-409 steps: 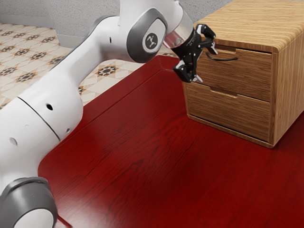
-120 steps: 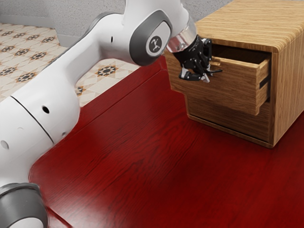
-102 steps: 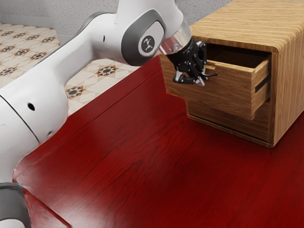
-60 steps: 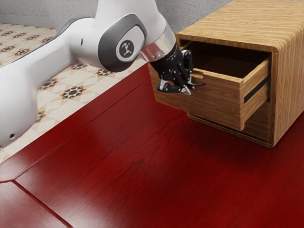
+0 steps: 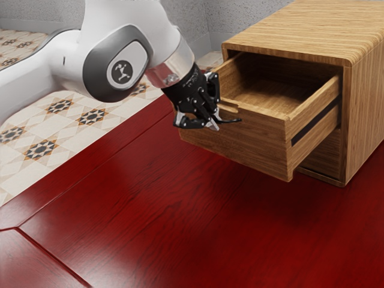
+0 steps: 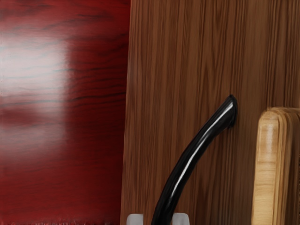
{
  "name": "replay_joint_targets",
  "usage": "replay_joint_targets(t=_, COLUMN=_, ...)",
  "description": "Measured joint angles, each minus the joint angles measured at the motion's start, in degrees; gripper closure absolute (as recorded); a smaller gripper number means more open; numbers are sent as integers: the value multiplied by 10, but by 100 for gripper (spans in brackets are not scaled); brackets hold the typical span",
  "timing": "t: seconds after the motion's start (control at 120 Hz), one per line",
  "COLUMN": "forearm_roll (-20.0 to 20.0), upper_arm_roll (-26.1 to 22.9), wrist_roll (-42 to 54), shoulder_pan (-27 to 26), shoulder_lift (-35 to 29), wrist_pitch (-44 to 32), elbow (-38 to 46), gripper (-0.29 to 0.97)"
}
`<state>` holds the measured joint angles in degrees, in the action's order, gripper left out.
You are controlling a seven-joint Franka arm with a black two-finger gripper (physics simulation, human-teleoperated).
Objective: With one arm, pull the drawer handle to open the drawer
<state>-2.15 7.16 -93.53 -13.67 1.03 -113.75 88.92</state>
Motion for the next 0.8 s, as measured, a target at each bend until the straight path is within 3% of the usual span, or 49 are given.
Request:
replay_joint_targets(t=0.575, forearm_roll=1, upper_arm_roll=1, wrist_roll=-7, shoulder_pan=-4, shoulder_lift=-73, wrist_pitch=-4, elbow=80, gripper=78)
replay_joint_targets(t=0.8, forearm_roll=3, upper_arm_roll=0, wrist_roll=-9, shoulder_pan=3, shoulder_lift=-83, wrist_pitch=-8, elbow=86, gripper=61)
